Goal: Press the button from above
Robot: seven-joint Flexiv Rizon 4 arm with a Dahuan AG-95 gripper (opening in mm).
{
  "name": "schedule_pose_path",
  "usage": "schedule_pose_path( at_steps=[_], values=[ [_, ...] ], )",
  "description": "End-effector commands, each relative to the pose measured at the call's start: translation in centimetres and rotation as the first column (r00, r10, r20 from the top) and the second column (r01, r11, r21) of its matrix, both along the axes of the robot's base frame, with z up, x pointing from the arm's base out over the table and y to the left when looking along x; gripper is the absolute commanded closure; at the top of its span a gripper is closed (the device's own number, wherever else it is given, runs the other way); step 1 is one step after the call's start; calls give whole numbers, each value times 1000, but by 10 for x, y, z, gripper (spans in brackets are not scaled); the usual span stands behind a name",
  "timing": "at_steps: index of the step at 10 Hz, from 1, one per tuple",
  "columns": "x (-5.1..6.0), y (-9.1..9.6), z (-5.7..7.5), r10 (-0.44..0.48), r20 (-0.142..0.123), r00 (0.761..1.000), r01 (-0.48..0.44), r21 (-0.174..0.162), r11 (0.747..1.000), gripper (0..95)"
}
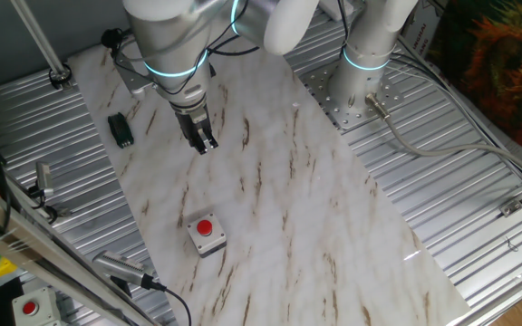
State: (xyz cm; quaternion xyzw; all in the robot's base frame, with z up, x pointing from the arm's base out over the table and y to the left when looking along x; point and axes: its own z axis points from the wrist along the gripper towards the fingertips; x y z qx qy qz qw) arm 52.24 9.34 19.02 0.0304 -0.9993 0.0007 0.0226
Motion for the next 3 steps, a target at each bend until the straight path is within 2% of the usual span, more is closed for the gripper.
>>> schedule_pose_path(
  at_steps=[1,3],
  values=[
    [0,0,0,-2,6,1000,2,5,1000,950],
    [0,0,0,1,6,1000,-1,3,1000,950]
  ],
)
